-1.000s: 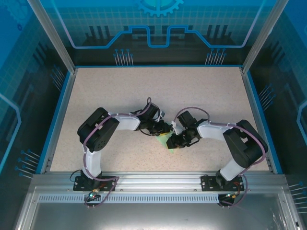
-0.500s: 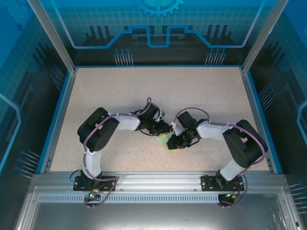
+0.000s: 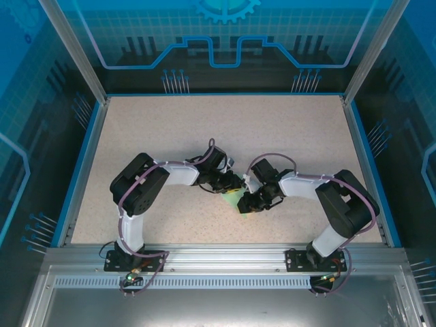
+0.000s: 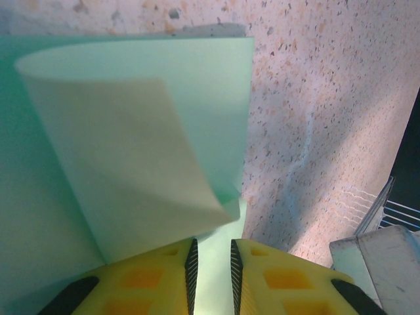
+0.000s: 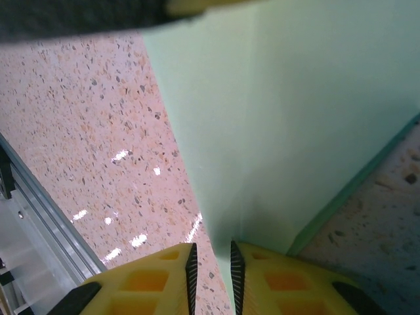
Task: Fold a paper plane with a square sheet of paper (fold left side to right side)
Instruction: Fourth fold the wing at the center of the table.
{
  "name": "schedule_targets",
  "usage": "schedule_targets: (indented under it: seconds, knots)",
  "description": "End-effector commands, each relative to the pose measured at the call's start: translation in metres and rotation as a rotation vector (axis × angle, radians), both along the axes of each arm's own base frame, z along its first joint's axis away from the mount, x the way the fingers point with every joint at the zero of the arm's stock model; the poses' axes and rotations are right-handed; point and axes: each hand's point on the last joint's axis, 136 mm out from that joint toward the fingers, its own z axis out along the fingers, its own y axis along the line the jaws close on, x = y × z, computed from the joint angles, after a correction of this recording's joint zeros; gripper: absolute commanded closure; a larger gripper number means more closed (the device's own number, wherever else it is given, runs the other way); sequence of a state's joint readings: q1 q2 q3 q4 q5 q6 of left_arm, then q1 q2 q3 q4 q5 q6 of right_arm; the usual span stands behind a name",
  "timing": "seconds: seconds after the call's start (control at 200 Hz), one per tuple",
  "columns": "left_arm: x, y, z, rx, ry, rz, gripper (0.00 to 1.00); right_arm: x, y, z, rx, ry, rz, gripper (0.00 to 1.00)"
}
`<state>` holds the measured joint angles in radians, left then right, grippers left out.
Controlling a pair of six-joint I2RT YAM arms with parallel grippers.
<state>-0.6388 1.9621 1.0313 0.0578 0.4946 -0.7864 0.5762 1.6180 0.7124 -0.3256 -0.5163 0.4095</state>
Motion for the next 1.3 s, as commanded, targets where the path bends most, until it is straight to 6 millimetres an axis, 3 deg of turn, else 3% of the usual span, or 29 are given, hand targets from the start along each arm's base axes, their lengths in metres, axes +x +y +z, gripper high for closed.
schedule_targets:
  seconds: [0.0, 1.15, 1.296]
  knots:
    - [-0.026, 0.029, -0.041, 0.156, 0.114, 0.026, 0.76, -0.040, -0.013, -0.011, -0.056, 0.142, 0.036, 0.78]
    - [-0.025, 0.031, -0.044, 0.167, 0.117, 0.029, 0.76, -0.078, -0.033, -0.011, -0.101, 0.243, 0.063, 0.79]
    - [-0.024, 0.030, -0.042, 0.161, 0.116, 0.028, 0.76, -0.071, -0.029, 0.007, -0.039, 0.191, 0.063, 0.80]
